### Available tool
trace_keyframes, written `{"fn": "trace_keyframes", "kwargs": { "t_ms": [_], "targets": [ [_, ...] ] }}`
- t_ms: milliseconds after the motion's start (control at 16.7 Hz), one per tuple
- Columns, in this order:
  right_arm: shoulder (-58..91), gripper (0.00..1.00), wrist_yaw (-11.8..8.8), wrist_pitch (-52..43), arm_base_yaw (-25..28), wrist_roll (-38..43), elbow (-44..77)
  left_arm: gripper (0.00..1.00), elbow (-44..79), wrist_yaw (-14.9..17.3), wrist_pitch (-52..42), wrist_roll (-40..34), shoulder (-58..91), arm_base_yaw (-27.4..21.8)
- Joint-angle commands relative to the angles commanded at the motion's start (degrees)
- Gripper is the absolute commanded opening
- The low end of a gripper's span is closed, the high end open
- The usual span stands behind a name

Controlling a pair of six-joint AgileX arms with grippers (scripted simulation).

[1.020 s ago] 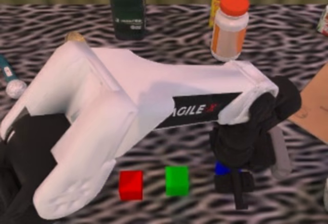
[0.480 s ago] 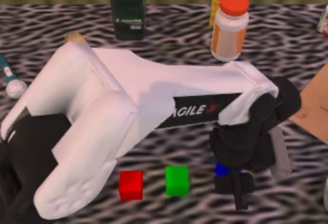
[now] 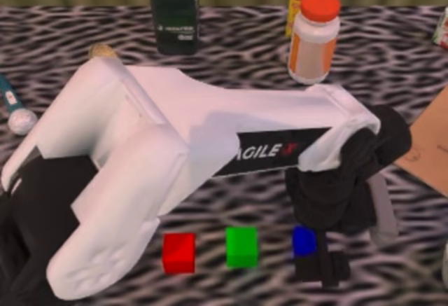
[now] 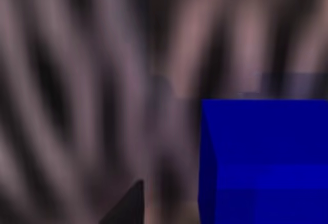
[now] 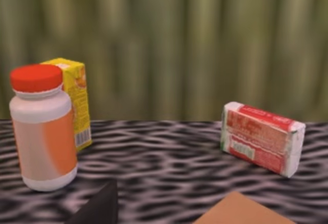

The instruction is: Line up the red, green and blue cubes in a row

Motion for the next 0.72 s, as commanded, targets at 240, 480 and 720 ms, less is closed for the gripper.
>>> {"fn": "trace_keyframes", "kwargs": {
  "t_ms": [240,480,720],
  "targets": [
    [0.00,1.00,0.00,0.00,0.00,0.00,0.00,1.00,0.00,0.00,0.00,0.00,0.00,0.00],
    [0.00,1.00,0.00,0.00,0.00,0.00,0.00,1.00,0.19,0.01,-0.21,0.01,-0.07,0.10],
    [0.00,1.00,0.00,0.00,0.00,0.00,0.00,1.00,4.57,0.16,-6.71,-0.02,-1.74,0.64]
  ]
}}
